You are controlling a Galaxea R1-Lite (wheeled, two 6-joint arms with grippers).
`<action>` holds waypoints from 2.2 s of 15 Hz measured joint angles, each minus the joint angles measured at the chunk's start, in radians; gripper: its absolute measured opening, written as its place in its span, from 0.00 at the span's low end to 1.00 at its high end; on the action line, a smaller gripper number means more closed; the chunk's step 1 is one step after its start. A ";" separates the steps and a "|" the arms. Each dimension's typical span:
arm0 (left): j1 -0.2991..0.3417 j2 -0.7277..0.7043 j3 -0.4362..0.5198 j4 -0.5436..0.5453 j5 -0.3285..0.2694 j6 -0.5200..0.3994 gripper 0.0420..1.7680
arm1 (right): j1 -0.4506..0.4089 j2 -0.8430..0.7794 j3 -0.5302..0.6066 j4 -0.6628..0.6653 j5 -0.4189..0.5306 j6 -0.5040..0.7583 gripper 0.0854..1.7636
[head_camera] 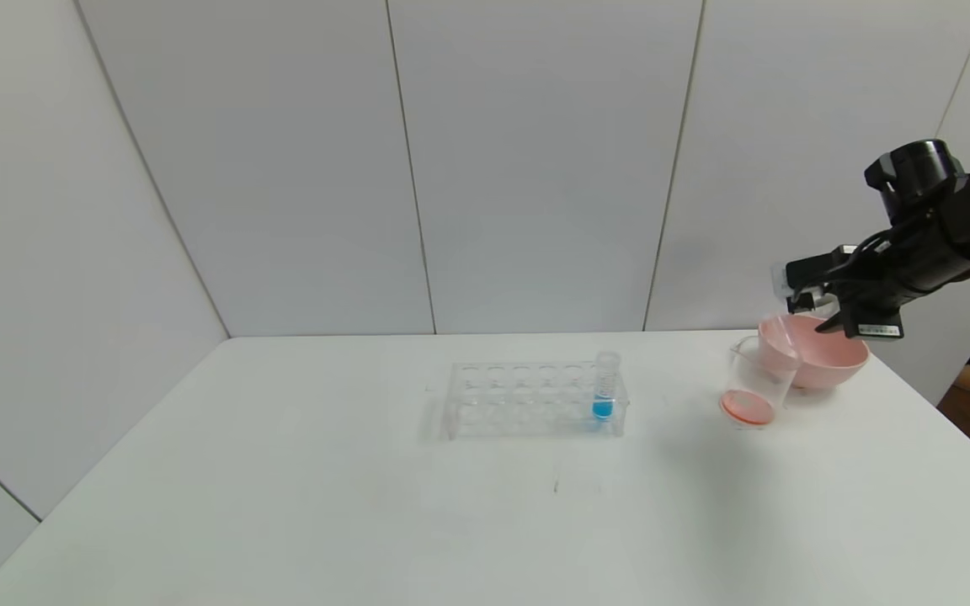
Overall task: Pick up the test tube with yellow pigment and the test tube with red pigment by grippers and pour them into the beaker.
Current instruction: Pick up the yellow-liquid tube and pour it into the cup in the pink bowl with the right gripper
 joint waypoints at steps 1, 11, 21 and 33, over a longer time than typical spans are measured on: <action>0.000 0.000 0.000 0.000 0.000 0.000 0.97 | 0.003 0.000 -0.001 -0.001 -0.012 0.000 0.28; 0.000 0.000 0.000 0.000 0.000 0.000 0.97 | 0.028 -0.009 -0.001 0.021 -0.089 -0.006 0.28; 0.000 0.000 0.000 0.000 0.000 0.000 0.97 | 0.057 -0.012 -0.001 0.033 -0.206 -0.004 0.28; 0.000 0.000 0.000 0.000 0.000 0.000 0.97 | 0.108 -0.007 -0.001 0.031 -0.343 0.003 0.28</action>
